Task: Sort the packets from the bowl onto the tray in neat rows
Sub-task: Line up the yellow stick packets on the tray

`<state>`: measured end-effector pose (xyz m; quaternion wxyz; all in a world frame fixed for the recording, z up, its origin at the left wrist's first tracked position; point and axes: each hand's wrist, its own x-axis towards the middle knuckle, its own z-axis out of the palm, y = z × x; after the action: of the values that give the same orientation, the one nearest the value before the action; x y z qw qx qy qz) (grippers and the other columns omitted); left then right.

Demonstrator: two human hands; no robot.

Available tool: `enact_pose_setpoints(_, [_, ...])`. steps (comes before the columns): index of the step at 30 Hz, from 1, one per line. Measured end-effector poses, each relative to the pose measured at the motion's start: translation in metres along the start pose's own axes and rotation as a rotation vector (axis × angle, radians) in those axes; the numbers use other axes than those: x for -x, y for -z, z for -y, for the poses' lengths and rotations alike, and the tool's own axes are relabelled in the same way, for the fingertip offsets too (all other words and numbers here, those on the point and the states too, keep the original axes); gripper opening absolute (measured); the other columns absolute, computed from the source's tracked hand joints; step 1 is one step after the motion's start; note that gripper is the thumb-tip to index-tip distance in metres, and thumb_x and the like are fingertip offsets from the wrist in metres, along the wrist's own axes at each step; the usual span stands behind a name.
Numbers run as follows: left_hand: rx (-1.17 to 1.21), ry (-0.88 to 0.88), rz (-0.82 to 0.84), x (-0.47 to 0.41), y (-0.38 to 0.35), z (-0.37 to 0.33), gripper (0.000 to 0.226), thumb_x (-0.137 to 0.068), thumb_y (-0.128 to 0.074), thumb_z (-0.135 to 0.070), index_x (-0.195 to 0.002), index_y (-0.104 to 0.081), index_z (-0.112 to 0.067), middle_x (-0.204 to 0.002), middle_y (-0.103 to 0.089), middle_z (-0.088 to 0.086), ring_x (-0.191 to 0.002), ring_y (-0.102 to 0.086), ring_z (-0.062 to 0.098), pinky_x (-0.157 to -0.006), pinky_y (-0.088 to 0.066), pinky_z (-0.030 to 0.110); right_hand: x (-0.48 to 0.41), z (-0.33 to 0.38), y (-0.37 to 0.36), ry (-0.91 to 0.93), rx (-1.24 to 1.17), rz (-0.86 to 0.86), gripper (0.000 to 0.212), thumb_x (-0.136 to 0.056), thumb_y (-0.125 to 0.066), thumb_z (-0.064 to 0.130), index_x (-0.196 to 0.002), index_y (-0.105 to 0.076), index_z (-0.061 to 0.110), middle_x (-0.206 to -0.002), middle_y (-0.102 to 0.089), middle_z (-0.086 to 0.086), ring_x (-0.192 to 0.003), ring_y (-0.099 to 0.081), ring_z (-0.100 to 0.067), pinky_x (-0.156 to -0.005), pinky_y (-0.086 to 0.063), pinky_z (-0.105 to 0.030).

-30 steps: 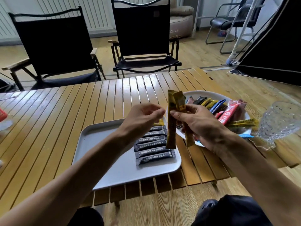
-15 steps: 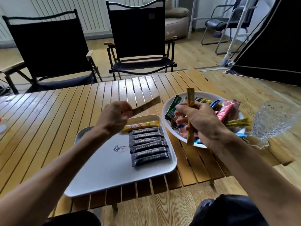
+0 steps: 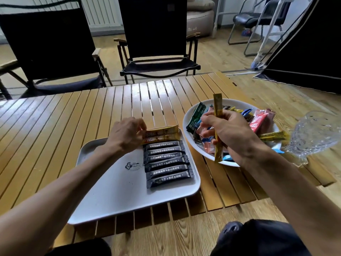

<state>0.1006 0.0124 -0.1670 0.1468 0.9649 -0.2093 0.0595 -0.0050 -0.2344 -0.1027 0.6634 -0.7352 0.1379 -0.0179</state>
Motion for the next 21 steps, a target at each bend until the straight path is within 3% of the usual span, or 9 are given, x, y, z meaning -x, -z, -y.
enact_pose_setpoints(8, [0.006, -0.152, -0.032, 0.011, -0.01, -0.002, 0.025, -0.085, -0.065, -0.034, -0.108, -0.065, -0.024, -0.105, -0.058, 0.004, -0.095, -0.054, 0.02, -0.082, -0.043, 0.039, 0.003, 0.0, -0.002, 0.02, 0.012, 0.005, 0.021, -0.094, -0.059, 0.031, -0.1, -0.063, 0.012, -0.094, -0.069, -0.008, -0.074, -0.068, -0.014, -0.062, -0.045, -0.029])
enact_pose_setpoints(14, [0.005, -0.147, -0.063, 0.013, -0.017, -0.006, 0.026, -0.084, -0.065, -0.036, -0.107, -0.068, -0.025, -0.099, -0.059, 0.003, -0.089, -0.055, 0.02, -0.076, -0.049, 0.044, -0.001, -0.002, -0.002, -0.049, -0.129, 0.013, 0.027, -0.1, -0.048, 0.029, -0.101, -0.062, 0.006, -0.092, -0.064, -0.016, -0.074, -0.067, -0.023, -0.068, -0.056, -0.038])
enact_pose_setpoints(17, [0.005, -0.133, -0.072, 0.015, -0.018, -0.006, 0.027, -0.085, -0.066, -0.035, -0.109, -0.068, -0.024, -0.099, -0.059, 0.003, -0.091, -0.056, 0.021, -0.077, -0.046, 0.041, 0.0, -0.002, -0.002, -0.084, -0.147, 0.036, 0.03, -0.101, -0.047, 0.026, -0.101, -0.064, 0.002, -0.093, -0.063, -0.019, -0.083, -0.068, -0.026, -0.076, -0.059, -0.041])
enact_pose_setpoints(21, [0.085, -0.078, -0.1, 0.02, -0.007, -0.018, 0.029, -0.087, -0.063, -0.033, -0.113, -0.064, -0.02, -0.106, -0.059, 0.007, -0.098, -0.056, 0.022, -0.082, -0.043, 0.037, 0.001, -0.001, -0.002, -0.117, -0.115, 0.043, 0.03, -0.1, -0.05, 0.029, -0.094, -0.071, 0.009, -0.091, -0.07, -0.009, -0.103, -0.062, -0.032, -0.095, -0.047, -0.049])
